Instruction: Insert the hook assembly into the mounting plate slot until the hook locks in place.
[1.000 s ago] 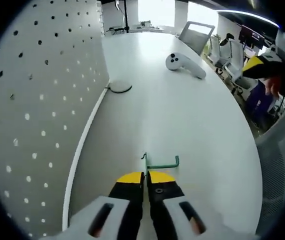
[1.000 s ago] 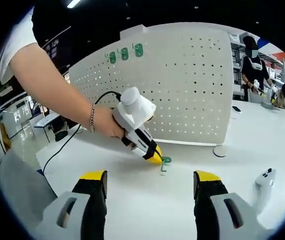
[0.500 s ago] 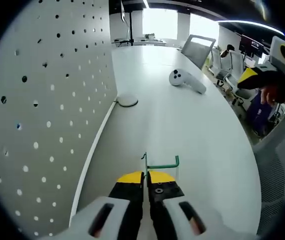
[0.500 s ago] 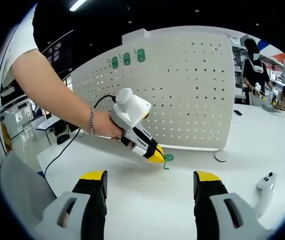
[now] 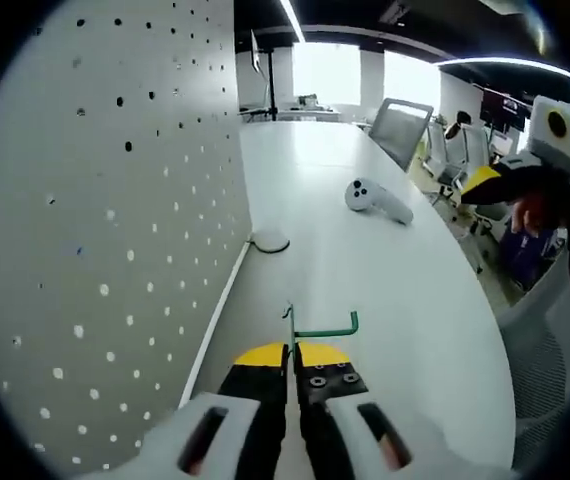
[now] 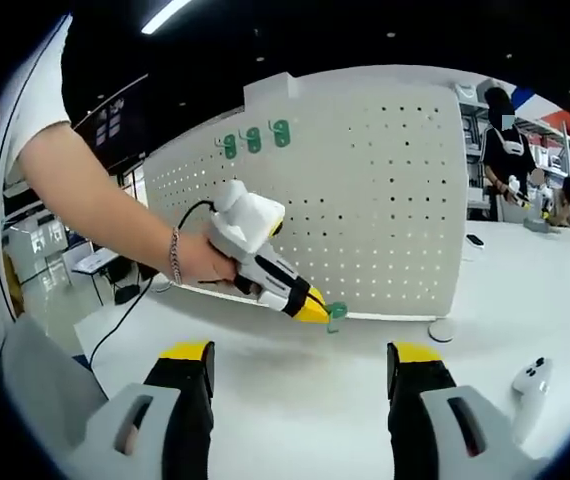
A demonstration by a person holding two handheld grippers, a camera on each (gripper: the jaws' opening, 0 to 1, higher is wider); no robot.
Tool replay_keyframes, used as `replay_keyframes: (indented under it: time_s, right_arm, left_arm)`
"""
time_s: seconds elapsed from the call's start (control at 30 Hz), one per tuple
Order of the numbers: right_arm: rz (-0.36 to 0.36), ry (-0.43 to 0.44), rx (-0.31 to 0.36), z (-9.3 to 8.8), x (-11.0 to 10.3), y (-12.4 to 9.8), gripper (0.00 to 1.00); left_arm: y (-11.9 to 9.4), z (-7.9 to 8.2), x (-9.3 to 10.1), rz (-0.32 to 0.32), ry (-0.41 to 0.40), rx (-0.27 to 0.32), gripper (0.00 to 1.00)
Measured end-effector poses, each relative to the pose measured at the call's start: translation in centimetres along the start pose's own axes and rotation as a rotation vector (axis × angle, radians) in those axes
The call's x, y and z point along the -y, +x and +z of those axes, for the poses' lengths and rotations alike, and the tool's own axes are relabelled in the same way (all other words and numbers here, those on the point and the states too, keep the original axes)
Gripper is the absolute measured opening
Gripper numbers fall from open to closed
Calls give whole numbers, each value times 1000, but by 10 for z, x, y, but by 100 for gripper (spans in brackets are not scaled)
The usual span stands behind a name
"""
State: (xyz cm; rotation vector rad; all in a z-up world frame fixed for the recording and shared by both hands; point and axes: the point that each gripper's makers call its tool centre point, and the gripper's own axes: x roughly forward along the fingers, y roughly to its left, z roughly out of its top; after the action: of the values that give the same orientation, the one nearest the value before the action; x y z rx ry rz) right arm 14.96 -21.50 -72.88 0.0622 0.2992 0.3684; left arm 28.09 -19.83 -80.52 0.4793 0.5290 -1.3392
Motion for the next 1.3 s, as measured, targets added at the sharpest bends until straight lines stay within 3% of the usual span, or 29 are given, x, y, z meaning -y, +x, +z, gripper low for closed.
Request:
replay_keyframes:
  time_s: [0.2, 0.27, 0.77, 1.3]
  right_arm:
    - [6, -10, 15, 7, -2, 2, 68]
    - [8, -11, 19, 9, -3, 2, 68]
    - [27, -45, 80, 29, -12, 0, 67]
    - [96, -53, 146, 50, -35, -1, 67]
  left_arm:
    - [-17, 18, -2, 28, 28, 58, 2]
    - [-23, 23, -3, 37, 1, 82, 2]
    - [-63, 34, 2, 80, 16, 168, 2]
    - [-117, 47, 9, 152, -7, 274, 2]
